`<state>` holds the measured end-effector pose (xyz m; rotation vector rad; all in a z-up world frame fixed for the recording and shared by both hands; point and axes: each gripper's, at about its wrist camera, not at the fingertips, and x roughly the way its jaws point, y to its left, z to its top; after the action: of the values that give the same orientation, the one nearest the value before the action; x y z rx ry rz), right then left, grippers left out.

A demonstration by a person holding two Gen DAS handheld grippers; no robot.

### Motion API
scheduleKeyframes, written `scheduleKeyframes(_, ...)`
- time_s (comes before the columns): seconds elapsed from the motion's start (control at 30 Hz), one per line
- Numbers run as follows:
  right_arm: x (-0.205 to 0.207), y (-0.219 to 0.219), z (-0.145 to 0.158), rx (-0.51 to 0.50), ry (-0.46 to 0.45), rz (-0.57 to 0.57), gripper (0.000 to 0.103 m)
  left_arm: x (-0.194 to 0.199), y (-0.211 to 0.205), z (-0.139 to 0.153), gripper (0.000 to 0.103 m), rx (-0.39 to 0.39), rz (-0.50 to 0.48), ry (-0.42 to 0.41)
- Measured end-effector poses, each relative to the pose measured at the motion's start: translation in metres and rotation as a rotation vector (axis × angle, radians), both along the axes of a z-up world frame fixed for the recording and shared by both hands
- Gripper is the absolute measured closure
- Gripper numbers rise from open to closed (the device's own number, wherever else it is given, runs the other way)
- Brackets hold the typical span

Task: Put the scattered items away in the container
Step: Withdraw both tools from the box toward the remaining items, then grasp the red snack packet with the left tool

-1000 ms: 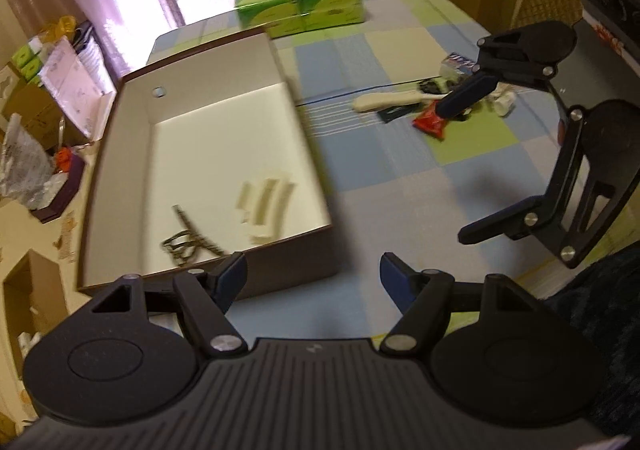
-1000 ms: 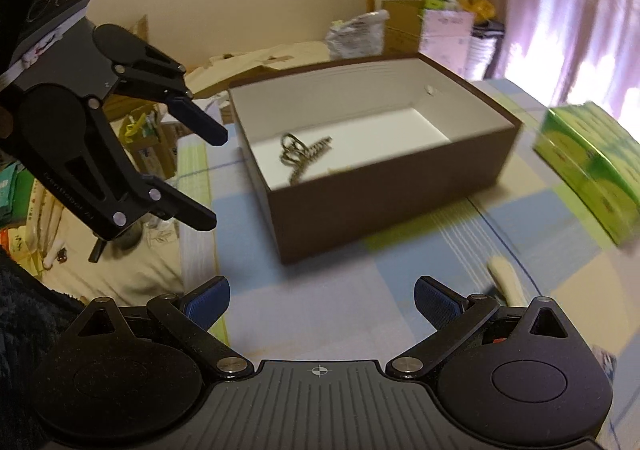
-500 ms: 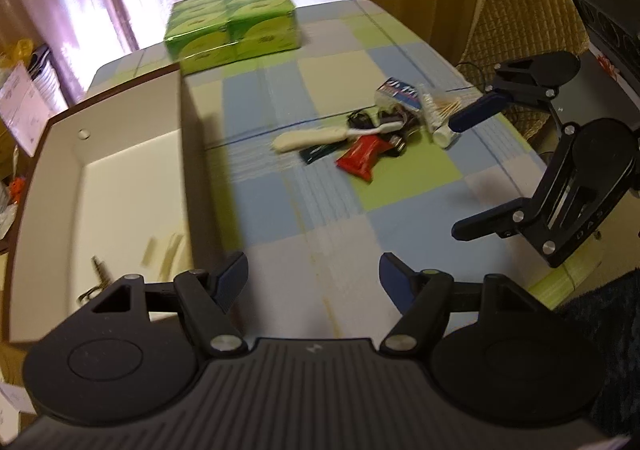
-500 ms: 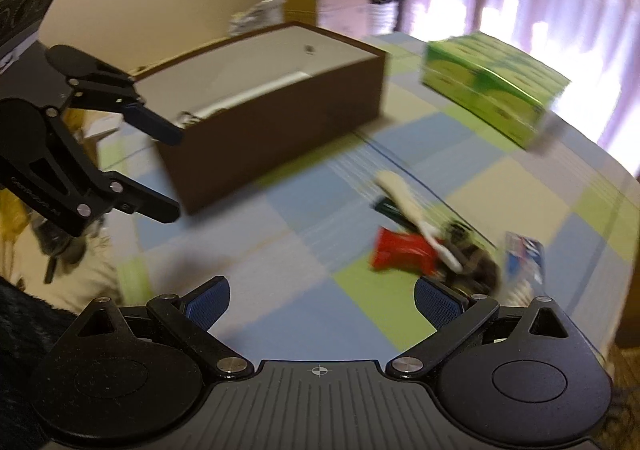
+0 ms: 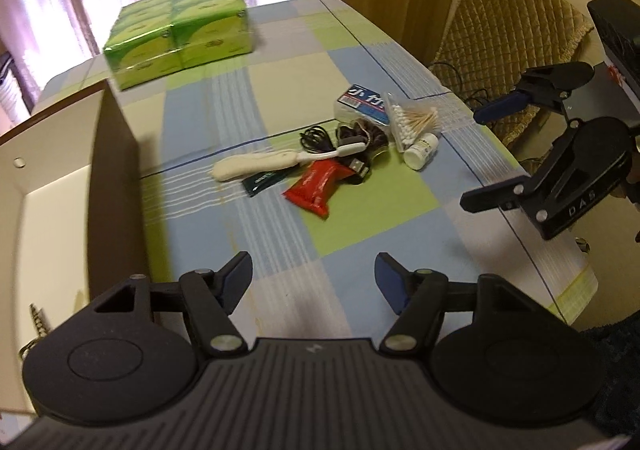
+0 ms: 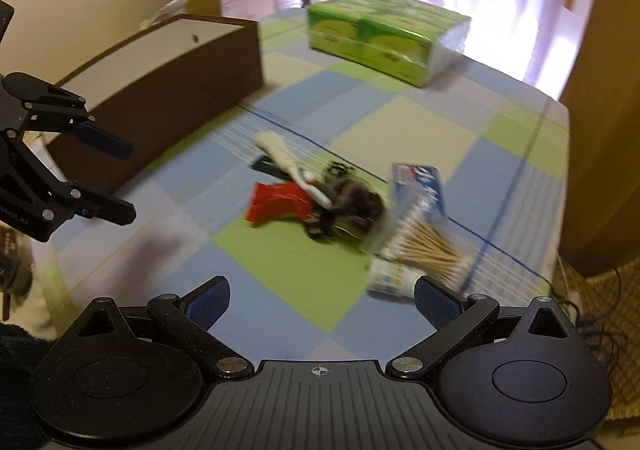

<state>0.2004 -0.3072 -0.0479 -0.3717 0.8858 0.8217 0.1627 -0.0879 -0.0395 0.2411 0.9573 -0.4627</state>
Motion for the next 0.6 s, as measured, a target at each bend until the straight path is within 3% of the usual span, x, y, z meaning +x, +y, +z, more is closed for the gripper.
scheduleKeyframes(0.3, 0.032, -0.031, -0.025, -0.018, 0.023, -0.105, 0.000, 0.039, -0.031, -0.031, 0.044, -0.009, -0.027, 0.010)
scheduleKeyframes(0.6, 0.062, -0.047, -0.037, -0.016, 0.052, -0.168, 0.000, 0.078, -0.051, -0.067, 0.048, 0.030, -0.039, 0.000)
